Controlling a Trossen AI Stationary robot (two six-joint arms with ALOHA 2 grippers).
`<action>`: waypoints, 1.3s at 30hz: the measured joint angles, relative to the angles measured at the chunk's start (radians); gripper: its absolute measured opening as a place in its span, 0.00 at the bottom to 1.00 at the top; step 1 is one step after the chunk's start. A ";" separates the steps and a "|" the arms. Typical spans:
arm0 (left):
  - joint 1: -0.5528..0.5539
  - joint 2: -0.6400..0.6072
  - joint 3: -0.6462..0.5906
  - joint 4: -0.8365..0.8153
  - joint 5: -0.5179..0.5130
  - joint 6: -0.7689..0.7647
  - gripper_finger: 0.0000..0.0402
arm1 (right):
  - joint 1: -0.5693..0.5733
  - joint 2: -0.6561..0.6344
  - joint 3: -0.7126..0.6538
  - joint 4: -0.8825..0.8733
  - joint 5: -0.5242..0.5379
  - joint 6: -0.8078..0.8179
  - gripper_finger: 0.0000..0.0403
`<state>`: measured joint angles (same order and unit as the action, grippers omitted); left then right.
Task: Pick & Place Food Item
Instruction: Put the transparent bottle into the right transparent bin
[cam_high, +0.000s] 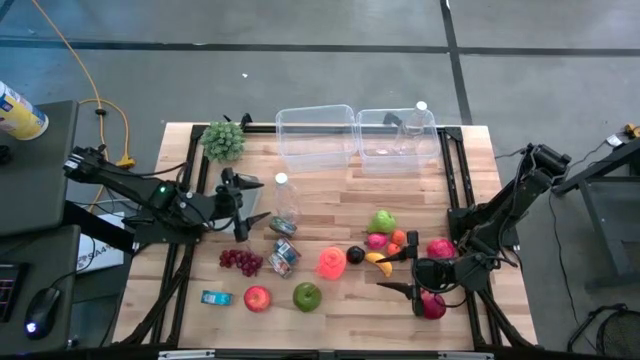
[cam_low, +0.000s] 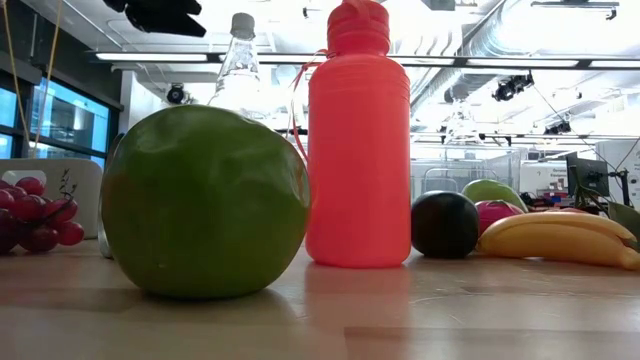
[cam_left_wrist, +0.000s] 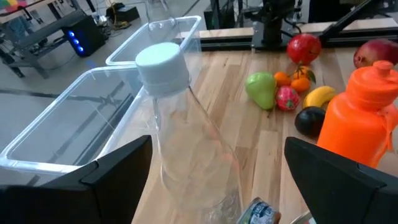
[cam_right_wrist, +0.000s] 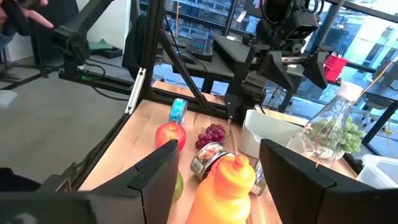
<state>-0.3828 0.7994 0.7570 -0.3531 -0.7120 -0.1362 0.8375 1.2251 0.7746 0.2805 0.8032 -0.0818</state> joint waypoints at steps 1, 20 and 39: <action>0.000 -0.003 0.000 -0.009 0.000 0.004 0.89 | 0.000 0.000 0.000 0.000 0.000 0.000 0.53; 0.000 0.002 0.000 -0.067 0.008 -0.153 0.89 | 0.000 0.000 0.000 0.028 -0.076 -0.048 0.53; 0.001 0.027 0.000 -0.090 0.003 -0.100 0.89 | -0.075 0.000 0.000 0.024 -0.078 -0.054 0.53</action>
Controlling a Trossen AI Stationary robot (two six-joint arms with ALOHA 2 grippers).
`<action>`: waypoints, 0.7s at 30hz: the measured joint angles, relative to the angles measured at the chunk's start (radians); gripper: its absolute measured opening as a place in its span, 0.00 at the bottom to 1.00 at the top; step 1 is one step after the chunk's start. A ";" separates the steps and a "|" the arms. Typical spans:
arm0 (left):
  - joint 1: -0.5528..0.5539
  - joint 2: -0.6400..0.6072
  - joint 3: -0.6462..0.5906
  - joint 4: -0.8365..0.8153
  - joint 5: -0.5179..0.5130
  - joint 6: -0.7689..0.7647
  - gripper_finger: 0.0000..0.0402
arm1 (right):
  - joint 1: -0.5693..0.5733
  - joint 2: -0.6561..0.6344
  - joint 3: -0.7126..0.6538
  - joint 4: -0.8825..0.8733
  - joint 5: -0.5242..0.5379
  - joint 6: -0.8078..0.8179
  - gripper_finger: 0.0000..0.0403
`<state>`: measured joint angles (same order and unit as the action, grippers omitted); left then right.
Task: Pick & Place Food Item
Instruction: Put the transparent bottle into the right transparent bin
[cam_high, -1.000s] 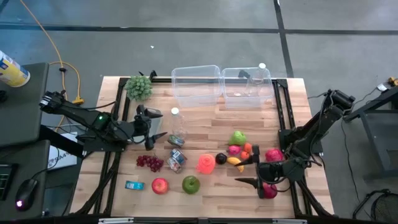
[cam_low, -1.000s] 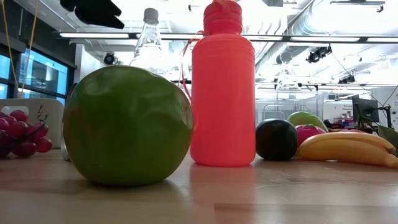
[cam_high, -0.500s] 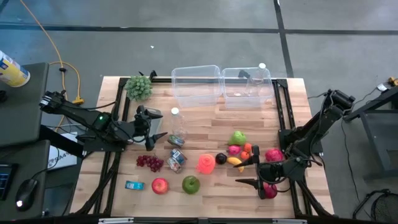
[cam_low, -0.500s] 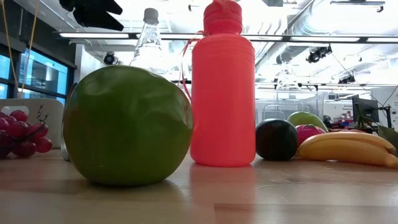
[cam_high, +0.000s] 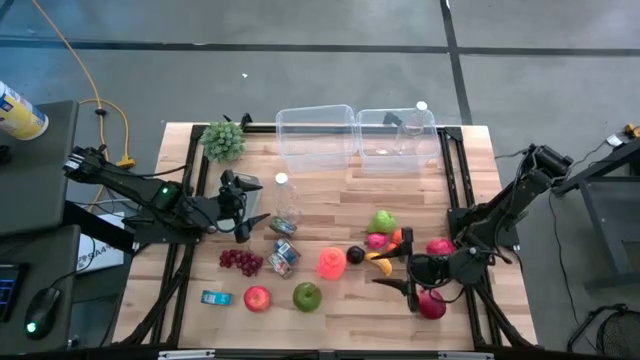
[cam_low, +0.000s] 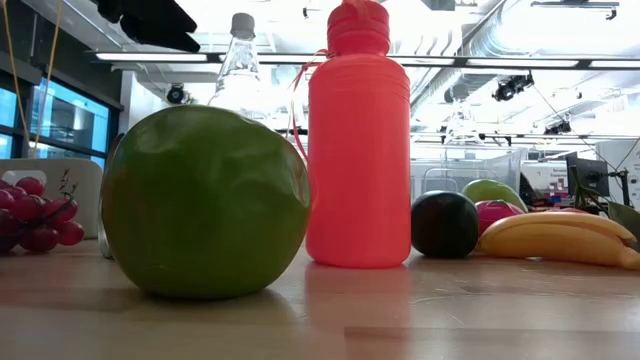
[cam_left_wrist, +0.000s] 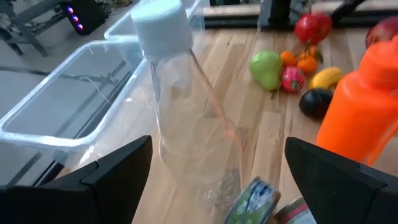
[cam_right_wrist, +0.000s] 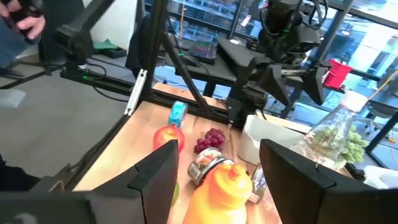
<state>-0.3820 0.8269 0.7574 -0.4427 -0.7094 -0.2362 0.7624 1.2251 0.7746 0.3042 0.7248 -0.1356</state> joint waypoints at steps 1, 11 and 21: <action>0.000 0.004 0.000 -0.010 0.000 0.001 0.89 | -0.010 0.000 0.000 0.000 0.000 0.000 0.53; 0.002 0.074 -0.008 -0.013 -0.128 -0.023 0.89 | -0.106 0.000 0.000 -0.032 -0.133 0.086 0.53; 0.058 0.085 -0.009 -0.009 -0.203 0.026 0.89 | -0.149 0.000 0.000 -0.031 -0.260 0.090 0.53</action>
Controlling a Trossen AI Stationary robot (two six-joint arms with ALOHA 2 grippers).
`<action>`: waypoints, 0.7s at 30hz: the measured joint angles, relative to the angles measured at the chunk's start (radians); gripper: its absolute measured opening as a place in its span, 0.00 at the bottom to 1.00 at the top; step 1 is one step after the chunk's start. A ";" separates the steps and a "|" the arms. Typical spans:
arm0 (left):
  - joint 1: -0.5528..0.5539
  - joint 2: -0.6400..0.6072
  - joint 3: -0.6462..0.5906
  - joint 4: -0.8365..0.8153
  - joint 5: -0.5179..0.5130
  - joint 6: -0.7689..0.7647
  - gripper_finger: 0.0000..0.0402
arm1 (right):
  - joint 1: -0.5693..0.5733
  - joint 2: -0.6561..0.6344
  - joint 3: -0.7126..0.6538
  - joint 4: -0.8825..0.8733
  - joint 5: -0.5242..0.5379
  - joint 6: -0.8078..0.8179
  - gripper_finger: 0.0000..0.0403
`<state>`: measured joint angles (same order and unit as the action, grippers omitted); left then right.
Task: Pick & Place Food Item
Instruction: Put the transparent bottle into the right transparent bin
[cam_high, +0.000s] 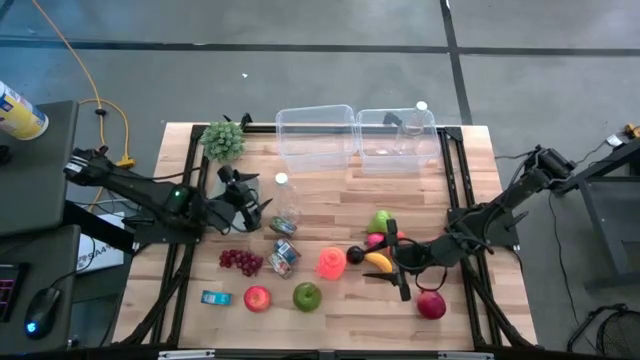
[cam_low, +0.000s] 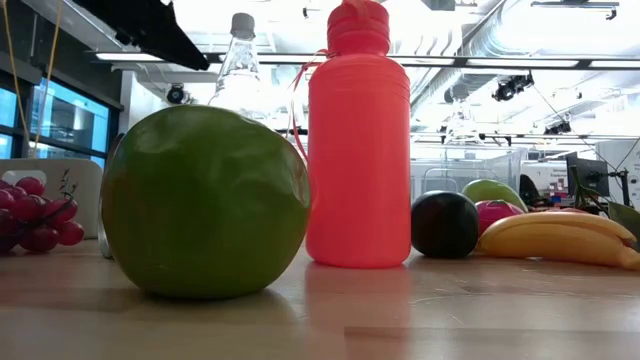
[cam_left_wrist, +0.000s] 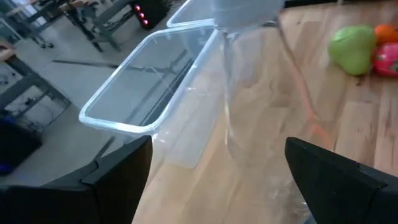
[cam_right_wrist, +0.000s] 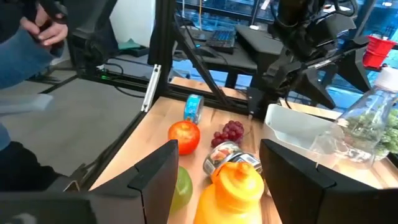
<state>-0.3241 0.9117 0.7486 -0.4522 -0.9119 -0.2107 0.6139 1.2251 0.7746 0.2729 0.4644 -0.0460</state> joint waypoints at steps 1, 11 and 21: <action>0.017 0.000 0.000 0.007 0.023 0.000 0.89 | 0.000 0.000 0.000 0.000 0.000 0.000 0.53; 0.099 0.006 0.000 0.019 0.153 0.015 0.89 | 0.001 0.000 0.000 -0.007 0.000 0.000 0.53; 0.064 -0.014 0.000 0.039 0.225 0.083 0.89 | 0.001 0.000 0.000 -0.063 -0.052 0.046 0.53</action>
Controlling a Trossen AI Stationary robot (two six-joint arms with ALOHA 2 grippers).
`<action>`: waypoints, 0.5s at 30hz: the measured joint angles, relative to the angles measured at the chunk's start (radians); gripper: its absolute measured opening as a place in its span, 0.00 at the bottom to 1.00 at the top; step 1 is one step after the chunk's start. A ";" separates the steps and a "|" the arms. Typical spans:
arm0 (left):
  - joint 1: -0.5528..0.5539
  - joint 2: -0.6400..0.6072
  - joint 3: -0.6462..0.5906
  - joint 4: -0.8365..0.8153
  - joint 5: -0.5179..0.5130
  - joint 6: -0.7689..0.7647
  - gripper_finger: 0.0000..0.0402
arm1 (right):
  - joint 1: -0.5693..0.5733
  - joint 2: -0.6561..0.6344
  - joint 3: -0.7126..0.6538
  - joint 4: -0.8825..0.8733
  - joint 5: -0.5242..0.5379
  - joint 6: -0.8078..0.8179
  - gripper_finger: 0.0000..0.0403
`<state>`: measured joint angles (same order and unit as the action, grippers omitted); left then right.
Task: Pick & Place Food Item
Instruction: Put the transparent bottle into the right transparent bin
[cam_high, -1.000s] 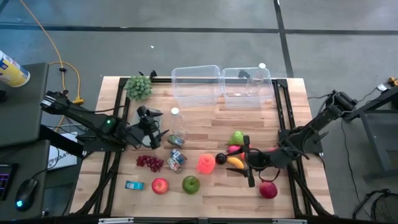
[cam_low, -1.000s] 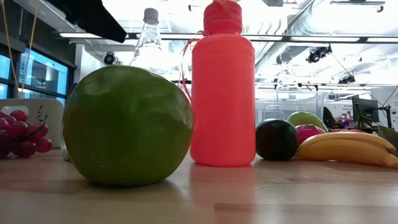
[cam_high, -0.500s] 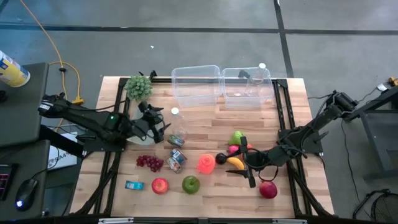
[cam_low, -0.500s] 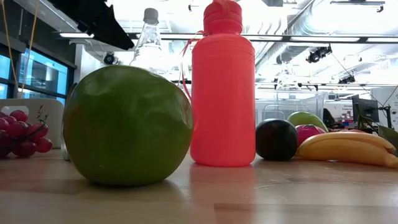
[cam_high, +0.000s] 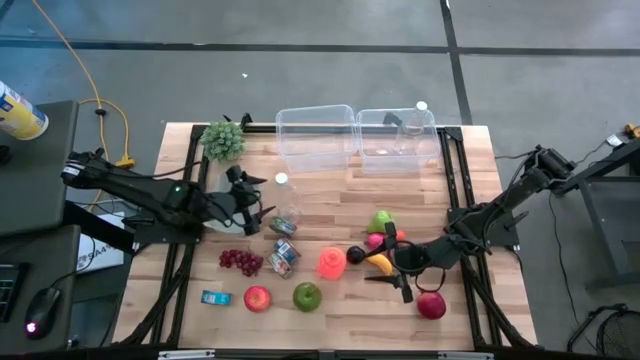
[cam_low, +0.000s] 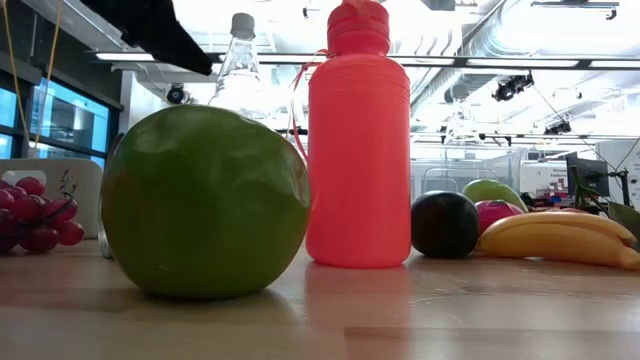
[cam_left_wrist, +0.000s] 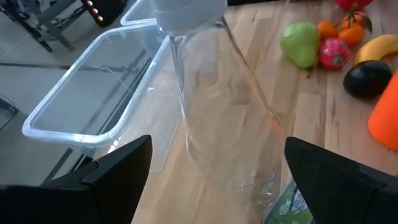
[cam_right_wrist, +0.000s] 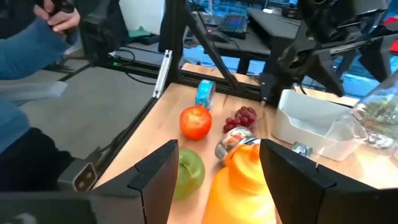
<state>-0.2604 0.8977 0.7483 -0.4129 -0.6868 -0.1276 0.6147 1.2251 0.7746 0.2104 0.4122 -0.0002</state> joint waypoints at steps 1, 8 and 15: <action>0.000 -0.006 -0.001 -0.002 0.000 0.000 0.89 | 0.000 0.000 0.000 0.001 0.001 0.000 0.53; 0.000 -0.088 -0.122 0.165 -0.001 0.059 0.89 | 0.000 0.002 0.000 0.002 0.004 0.000 0.53; 0.027 -0.175 -0.302 0.457 0.074 0.157 0.89 | 0.000 0.009 0.000 0.003 0.004 0.000 0.53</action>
<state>-0.2334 0.7224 0.4463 0.0439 -0.6124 0.0295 0.6147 1.2339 0.7746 0.2133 0.4164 0.0002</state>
